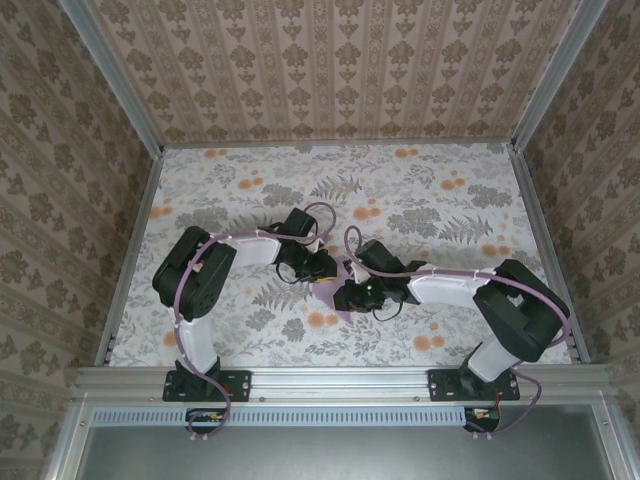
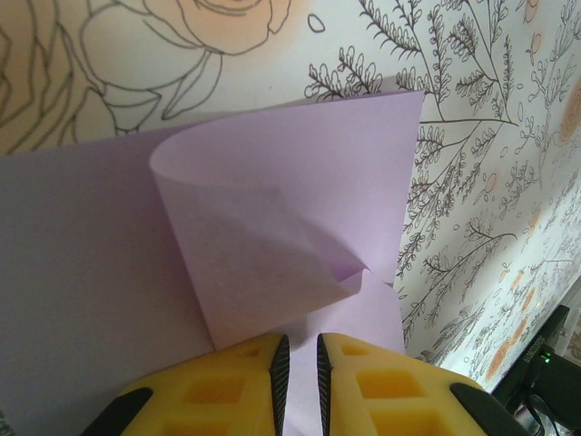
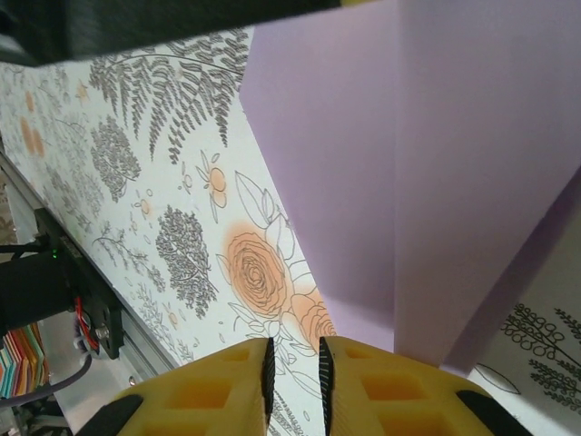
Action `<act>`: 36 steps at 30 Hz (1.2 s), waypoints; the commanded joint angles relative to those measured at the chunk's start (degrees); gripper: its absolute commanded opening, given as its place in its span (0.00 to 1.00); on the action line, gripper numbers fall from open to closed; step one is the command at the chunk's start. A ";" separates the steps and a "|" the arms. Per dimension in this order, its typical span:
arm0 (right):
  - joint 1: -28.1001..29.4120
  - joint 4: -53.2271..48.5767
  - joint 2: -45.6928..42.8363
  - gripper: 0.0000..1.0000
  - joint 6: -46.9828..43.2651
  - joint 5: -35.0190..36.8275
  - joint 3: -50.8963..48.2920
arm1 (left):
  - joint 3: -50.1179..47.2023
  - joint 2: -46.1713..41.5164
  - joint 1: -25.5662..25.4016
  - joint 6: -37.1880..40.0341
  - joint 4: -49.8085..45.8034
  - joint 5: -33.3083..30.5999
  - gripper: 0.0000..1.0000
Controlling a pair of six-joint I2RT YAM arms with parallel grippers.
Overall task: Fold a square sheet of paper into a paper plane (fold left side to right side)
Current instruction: Fourth fold the wing at the center of the table.
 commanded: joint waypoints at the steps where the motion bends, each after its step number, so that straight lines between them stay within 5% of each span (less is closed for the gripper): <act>1: 0.42 -1.50 1.17 0.23 -0.25 0.48 -0.05 | -2.25 1.42 -0.71 0.39 -5.65 -3.11 0.21; 36: 3.80 -7.61 2.98 0.25 -2.26 2.92 -1.70 | -2.06 1.85 -0.41 0.85 -6.43 -3.63 0.20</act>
